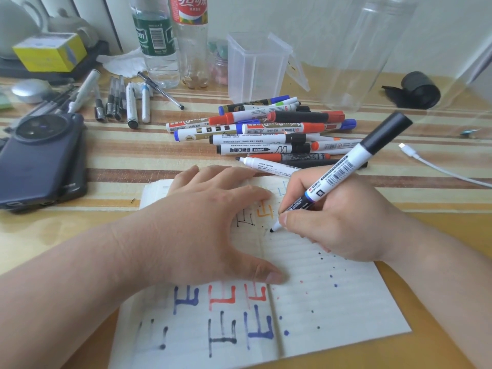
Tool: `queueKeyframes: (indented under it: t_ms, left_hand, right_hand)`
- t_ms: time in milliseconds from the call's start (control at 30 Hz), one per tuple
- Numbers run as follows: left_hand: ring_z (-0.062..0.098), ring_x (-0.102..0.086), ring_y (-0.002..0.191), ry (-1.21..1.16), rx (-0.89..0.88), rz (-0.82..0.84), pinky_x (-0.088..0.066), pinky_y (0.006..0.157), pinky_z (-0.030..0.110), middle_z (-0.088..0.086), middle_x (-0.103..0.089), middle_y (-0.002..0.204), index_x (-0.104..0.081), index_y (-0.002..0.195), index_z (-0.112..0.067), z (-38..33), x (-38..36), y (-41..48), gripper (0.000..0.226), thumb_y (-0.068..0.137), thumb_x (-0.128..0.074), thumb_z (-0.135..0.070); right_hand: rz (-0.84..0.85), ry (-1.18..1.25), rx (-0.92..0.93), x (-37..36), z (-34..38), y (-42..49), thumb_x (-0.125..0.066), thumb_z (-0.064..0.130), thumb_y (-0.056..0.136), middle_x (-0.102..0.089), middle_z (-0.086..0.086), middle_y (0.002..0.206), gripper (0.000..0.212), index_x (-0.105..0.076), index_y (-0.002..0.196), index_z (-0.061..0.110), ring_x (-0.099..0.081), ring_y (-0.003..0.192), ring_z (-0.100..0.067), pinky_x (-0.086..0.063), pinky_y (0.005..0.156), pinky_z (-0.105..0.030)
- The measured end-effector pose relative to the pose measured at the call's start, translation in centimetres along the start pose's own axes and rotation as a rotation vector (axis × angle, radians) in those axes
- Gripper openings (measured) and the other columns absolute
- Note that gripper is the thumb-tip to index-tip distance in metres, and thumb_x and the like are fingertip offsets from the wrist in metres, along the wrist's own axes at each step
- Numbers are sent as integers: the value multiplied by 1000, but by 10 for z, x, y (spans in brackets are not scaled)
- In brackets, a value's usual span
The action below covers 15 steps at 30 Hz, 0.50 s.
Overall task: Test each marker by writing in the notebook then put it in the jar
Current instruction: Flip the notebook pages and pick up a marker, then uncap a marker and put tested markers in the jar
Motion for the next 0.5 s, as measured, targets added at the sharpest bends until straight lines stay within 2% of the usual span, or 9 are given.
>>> queueKeyframes:
  t_ms: [133,233,300,333,400,500]
  left_hand:
    - [-2,2,145,0,-5,-6,-1,125,45,-31,-1,158,-15,147,-57,-1,1,0,117,43,-32,-108]
    - [-2,2,144,-5,-12,6,0,124,44,-30,-2,157,-15,146,-57,-1,2,0,115,44,-34,-107]
    - [-2,1,143,1,-19,24,1,123,41,-30,-3,156,-14,145,-59,-1,3,0,113,46,-38,-106]
    - [-1,0,143,6,-25,28,1,122,37,-30,-4,155,-14,144,-59,0,3,0,111,46,-40,-106]
    - [-1,-2,142,7,-50,16,0,120,33,-31,-7,153,-15,144,-59,2,4,-1,111,47,-42,-105]
    - [0,-8,145,25,-137,-64,-1,124,38,-30,-16,152,-24,147,-52,0,6,-2,111,50,-41,-105]
  right_hand:
    - [-14,-11,1,1,-2,3,-72,6,73,-49,2,45,13,-62,64,7,-42,41,-10,-33,40,-20]
    - [-76,366,4,9,-10,5,-61,5,71,-43,-10,44,7,-58,65,4,-36,37,-17,-28,38,-18]
    - [-139,540,56,18,-12,6,-59,3,73,-41,-9,44,4,-57,70,1,-32,37,-16,-27,41,-16]
    - [-166,518,103,22,-12,6,-60,3,75,-43,-6,45,3,-58,73,2,-34,38,-15,-28,41,-17]
    - [-210,313,229,26,-5,4,-65,5,80,-54,5,52,4,-63,83,7,-45,44,-9,-36,45,-19]
    - [-305,-35,348,25,3,0,-73,12,82,-67,5,74,13,-69,90,22,-59,63,-11,-45,58,-20]
Point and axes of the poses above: each hand's wrist, its own y-axis towards the middle knuckle, its own x-axis out of the back of the hand, z = x × y, the point moved 6 cm from there along y, towards the middle knuckle
